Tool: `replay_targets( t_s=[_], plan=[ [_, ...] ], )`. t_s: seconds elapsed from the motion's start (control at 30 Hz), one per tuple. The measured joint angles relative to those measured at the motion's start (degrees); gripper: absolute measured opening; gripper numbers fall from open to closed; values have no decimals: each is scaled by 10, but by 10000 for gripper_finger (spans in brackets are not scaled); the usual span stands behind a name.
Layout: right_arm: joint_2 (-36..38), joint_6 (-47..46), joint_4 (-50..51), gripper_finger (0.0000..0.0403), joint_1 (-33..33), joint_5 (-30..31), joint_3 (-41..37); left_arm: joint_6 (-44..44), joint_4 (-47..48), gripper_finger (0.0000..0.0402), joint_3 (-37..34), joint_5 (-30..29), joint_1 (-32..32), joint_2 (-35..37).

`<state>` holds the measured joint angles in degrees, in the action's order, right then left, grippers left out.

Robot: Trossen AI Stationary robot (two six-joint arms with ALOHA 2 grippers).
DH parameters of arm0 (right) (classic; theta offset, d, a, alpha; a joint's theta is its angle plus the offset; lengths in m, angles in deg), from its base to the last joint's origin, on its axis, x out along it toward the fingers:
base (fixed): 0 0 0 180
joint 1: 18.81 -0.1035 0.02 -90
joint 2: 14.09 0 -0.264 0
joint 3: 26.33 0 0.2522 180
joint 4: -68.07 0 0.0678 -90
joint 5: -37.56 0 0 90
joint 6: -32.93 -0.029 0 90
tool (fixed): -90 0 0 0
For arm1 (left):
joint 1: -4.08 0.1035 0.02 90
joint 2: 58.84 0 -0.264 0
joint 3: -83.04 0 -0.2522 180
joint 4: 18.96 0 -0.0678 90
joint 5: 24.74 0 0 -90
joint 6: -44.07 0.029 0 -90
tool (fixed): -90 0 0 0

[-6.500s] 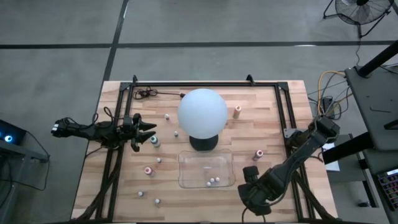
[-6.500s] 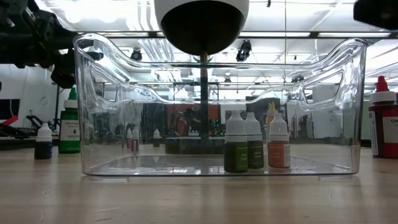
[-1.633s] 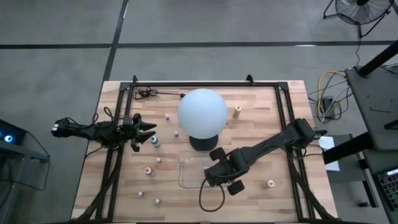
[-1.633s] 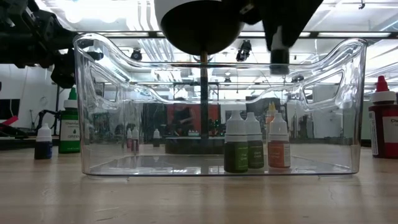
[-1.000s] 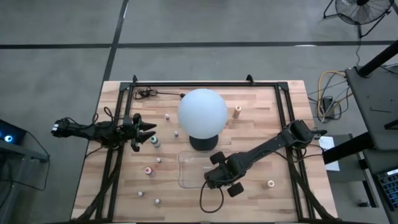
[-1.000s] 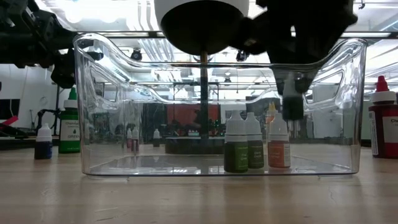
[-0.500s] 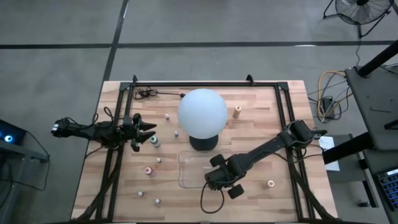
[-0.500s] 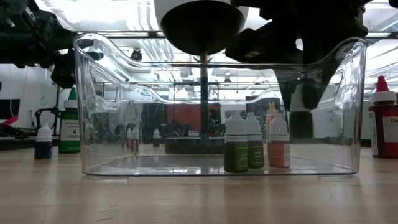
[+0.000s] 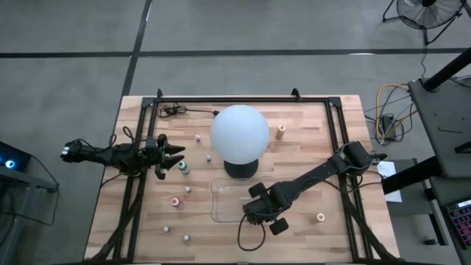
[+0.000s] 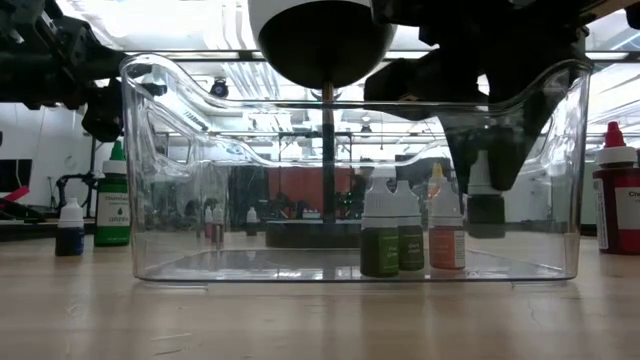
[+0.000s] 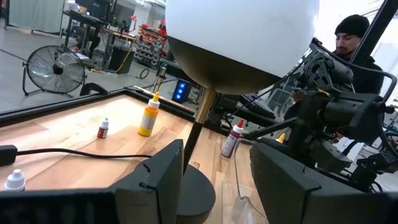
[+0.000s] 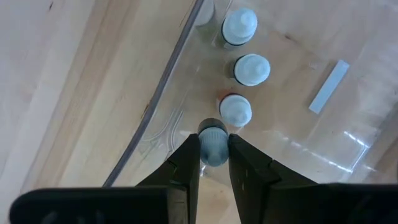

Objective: Pick & Place food coloring
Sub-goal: Put the small green food coloring bottle into the transparent bin

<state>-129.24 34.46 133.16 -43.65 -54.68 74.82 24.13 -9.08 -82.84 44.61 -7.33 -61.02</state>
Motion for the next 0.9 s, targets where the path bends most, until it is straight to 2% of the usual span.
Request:
replay_targets(
  t_s=[0.9],
  plan=[
    [-1, 28, 14, 61, 23, 5, 3, 0, 0, 161, 0, 0, 0, 0]
  ],
)
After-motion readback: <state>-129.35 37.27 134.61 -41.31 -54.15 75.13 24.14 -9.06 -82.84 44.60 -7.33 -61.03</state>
